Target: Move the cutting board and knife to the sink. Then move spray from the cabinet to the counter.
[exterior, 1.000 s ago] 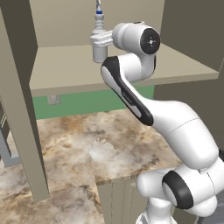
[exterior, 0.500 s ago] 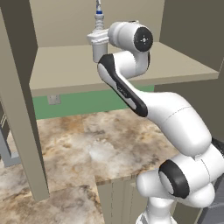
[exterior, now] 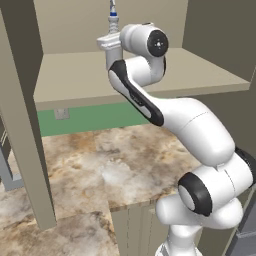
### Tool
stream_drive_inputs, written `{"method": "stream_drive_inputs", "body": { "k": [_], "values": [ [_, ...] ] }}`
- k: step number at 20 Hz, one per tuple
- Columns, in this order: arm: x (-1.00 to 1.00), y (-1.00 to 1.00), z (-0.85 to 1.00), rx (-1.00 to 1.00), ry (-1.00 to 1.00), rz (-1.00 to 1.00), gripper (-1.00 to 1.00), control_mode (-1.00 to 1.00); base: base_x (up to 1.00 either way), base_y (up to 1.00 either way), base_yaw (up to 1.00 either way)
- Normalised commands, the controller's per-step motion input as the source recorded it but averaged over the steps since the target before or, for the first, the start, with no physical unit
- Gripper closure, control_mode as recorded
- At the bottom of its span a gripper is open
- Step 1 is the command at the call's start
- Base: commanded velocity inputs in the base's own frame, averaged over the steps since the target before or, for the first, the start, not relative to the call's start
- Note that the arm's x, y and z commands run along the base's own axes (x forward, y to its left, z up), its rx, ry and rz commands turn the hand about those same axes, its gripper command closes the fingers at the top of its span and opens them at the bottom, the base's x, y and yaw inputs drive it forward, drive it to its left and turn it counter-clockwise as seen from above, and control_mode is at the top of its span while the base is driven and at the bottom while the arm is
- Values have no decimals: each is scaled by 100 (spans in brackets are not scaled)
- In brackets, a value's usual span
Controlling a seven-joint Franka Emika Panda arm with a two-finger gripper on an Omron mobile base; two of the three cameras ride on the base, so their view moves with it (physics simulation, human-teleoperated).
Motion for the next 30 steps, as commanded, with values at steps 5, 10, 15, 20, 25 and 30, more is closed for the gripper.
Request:
{"method": "stream_drive_inputs", "body": {
  "k": [5, 10, 15, 20, 25, 30],
  "values": [
    [37, 4, -3, 0, 0, 0, -100, -100, 0, 0, 0],
    [37, 5, -2, 0, 0, 0, -100, -100, 0, 0, 0],
    [34, 13, -1, 0, 0, 0, 100, -100, 0, 0, 0],
    [14, 5, 0, 0, 0, 0, 100, -100, 0, 0, 0],
    [-6, 0, 0, 1, 0, 0, 100, -100, 0, 0, 0],
    [-70, 0, 0, 3, -8, 0, 100, -100, 0, 0, 0]
  ]
}}
